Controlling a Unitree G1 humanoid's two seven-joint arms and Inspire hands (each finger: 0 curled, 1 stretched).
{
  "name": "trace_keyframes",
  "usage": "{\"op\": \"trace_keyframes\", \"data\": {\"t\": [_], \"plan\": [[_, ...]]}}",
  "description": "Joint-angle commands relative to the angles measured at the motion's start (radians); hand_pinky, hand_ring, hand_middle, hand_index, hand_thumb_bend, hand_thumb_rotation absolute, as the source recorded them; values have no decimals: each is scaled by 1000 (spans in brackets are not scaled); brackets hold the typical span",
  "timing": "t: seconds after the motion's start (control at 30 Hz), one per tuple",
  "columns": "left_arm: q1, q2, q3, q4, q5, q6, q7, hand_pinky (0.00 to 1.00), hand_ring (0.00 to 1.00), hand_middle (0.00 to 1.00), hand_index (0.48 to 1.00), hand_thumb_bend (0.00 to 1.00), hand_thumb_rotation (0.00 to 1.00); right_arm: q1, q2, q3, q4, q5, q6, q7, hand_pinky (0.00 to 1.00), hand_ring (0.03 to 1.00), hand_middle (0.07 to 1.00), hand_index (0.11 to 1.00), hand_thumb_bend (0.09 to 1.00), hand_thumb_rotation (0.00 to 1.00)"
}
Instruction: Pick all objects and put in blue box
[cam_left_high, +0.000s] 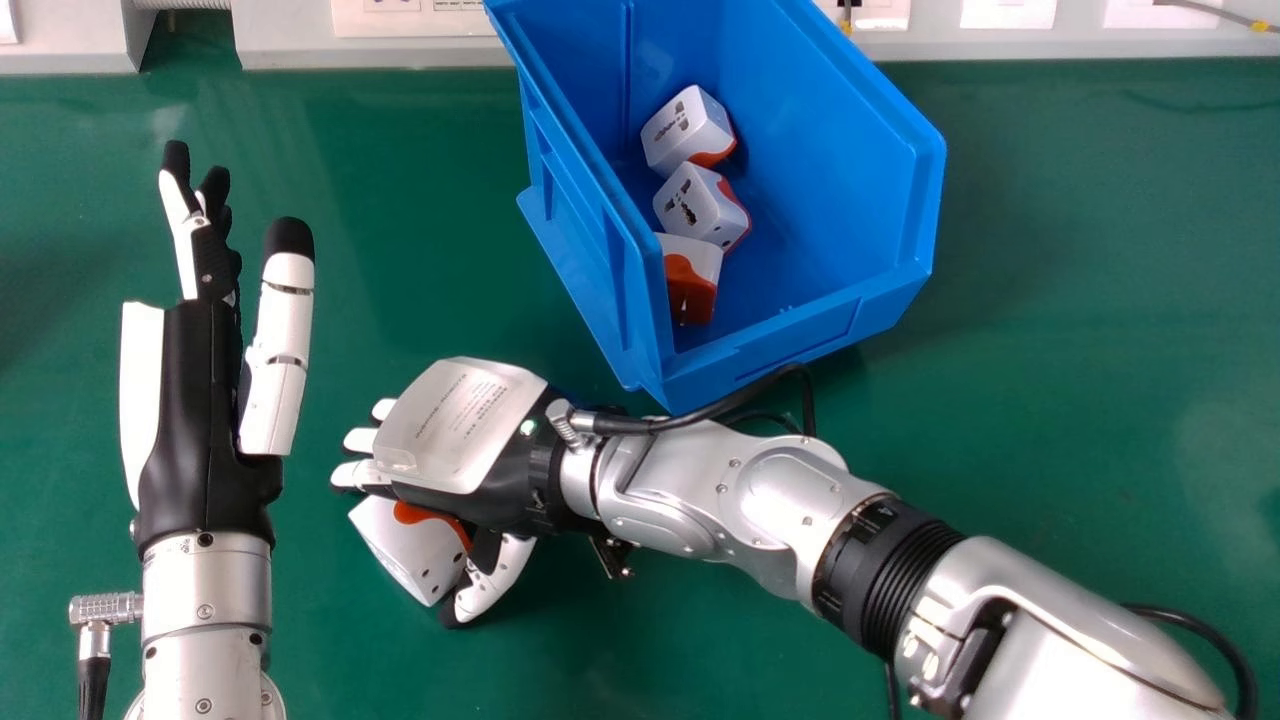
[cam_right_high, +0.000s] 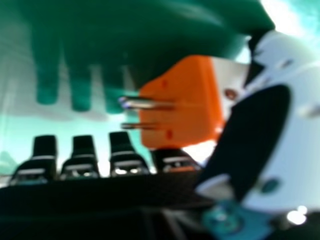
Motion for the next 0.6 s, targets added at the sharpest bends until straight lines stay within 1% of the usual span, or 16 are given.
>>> {"op": "trace_keyframes", "data": {"t": [0.0,0.07,0.13,0.2,0.23,0.27,0.4,0.57], "plan": [[-4,-3,-3,-31,-3,-1,3,980,1000,1000,1000,377,1000,-7,-1,11,7,4,-20,1,358,411,440,613,480,242],[-6,-3,-3,-29,-3,-1,4,980,1000,1000,1000,377,1000,-3,-3,8,6,8,-19,2,358,411,440,613,480,242],[-7,-4,-2,-28,-3,0,5,980,1000,1000,1000,382,1000,0,-1,10,5,11,-8,15,232,283,321,561,494,197],[-10,-4,-1,-23,-4,0,6,979,1000,1000,1000,384,1000,1,2,15,6,11,5,28,152,201,244,527,502,167],[-10,-4,0,-22,-5,0,7,979,1000,1000,1000,384,1000,0,0,21,5,5,9,24,152,201,244,527,502,167],[-10,-5,0,-22,-5,1,7,979,1000,1000,1000,384,1000,0,-2,26,4,-1,12,17,124,174,219,516,505,156],[-6,-8,-1,-35,-4,9,9,979,1000,1000,1000,379,1000,-2,-14,43,-10,-20,26,1,70,118,167,493,511,136],[-8,-12,-3,-35,-3,14,12,979,1000,1000,1000,376,1000,11,-17,34,-24,-2,51,16,40,86,139,481,515,126]]}}
